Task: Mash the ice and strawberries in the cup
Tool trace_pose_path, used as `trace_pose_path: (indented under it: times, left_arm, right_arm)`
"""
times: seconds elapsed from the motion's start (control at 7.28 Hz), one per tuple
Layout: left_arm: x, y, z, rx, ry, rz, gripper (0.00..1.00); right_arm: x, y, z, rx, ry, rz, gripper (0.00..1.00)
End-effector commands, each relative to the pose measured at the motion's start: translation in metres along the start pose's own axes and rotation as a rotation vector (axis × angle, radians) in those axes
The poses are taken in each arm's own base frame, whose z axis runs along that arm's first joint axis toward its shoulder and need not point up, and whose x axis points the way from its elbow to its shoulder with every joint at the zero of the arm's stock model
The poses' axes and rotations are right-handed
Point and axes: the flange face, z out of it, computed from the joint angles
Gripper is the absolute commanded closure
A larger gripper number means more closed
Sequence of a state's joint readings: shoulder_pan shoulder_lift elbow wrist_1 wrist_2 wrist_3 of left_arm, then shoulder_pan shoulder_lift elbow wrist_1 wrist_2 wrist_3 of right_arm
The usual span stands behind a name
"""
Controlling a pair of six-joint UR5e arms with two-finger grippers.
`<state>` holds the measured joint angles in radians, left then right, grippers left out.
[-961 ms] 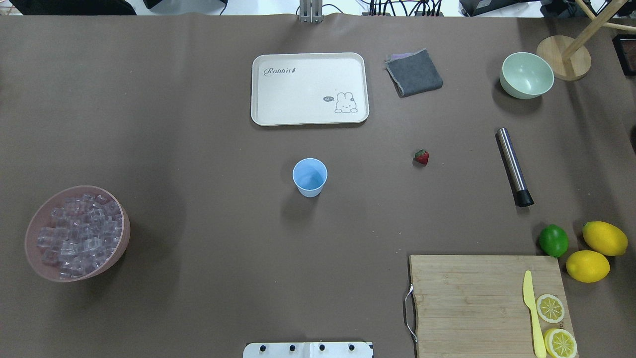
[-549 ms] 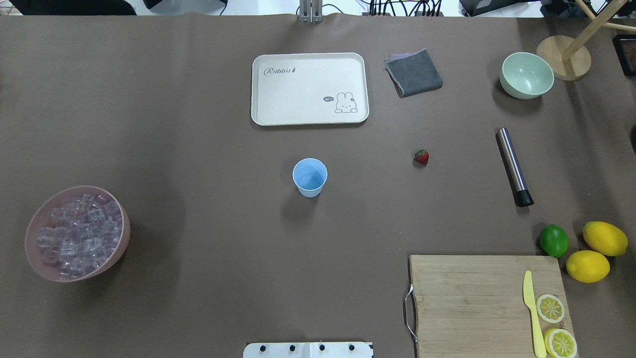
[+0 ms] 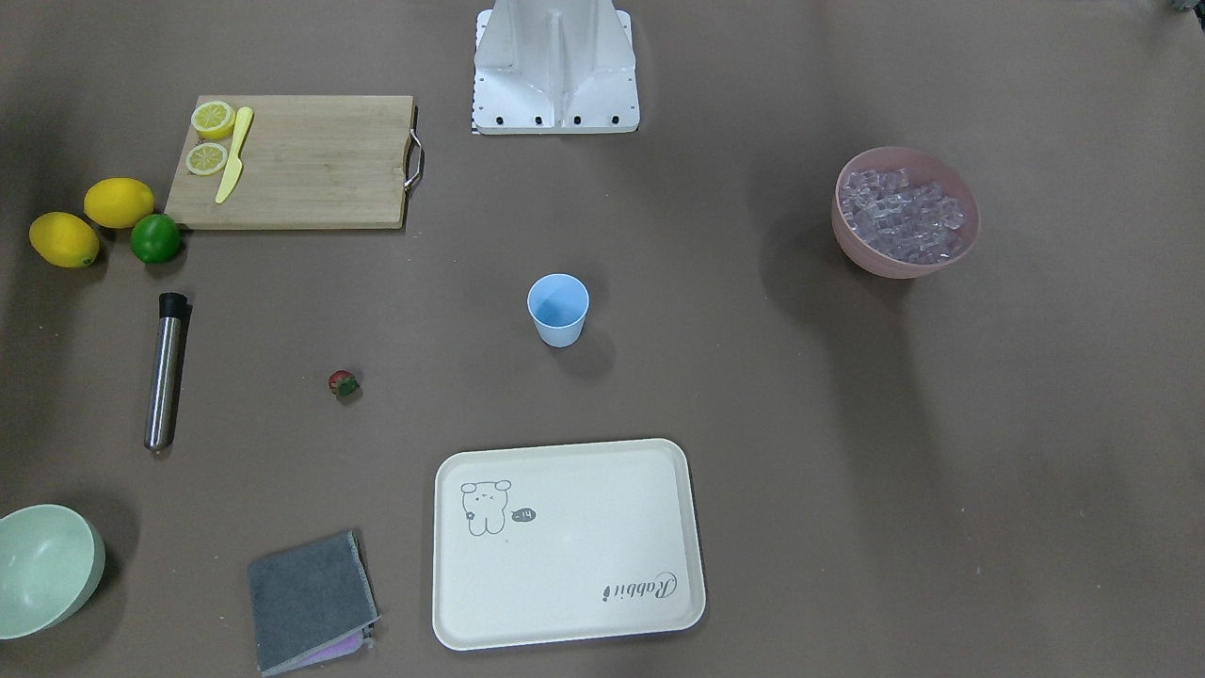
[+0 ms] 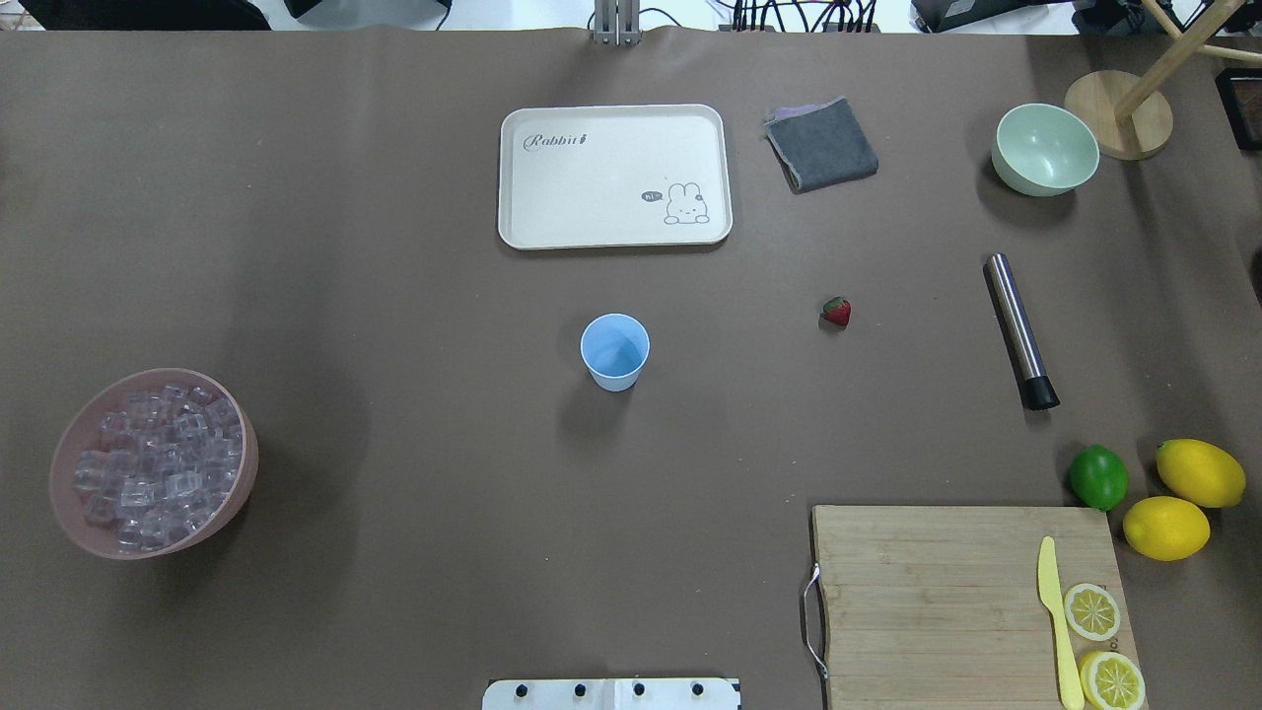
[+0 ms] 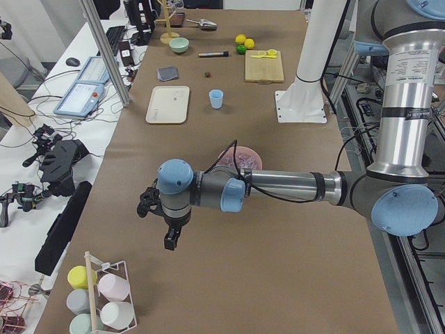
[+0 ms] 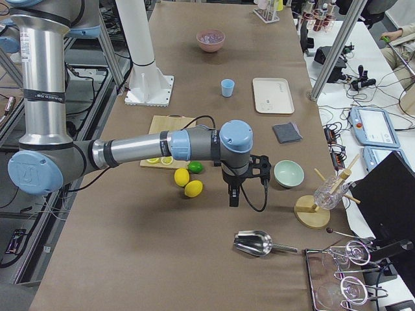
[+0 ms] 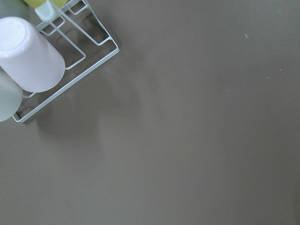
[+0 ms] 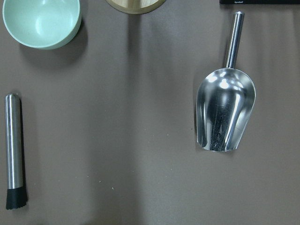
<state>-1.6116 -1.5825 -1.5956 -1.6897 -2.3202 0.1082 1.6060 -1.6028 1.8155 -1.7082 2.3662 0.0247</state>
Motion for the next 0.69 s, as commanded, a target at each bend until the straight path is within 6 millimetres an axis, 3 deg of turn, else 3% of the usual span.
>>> trace_pose_path:
  times: [0.0, 0.14, 0.55]
  left_arm:
    - [0.0061, 0.0143, -0.0117, 0.022, -0.002, 0.006, 0.02]
    - [0.0107, 0.0146, -0.0159, 0.03, 0.003, 0.012, 0.02]
    - [0.0124, 0.0139, -0.0176, 0.034, 0.005, 0.015, 0.02]
  right_arm:
    - [-0.0052, -0.0025, -0.0031, 0.006, -0.01, -0.009, 0.0]
    - [-0.011, -0.0035, -0.004, 0.007, -0.008, -0.019, 0.0]
    - [-0.0037, -0.0004, 0.002, -0.004, 0.005, -0.007, 0.0]
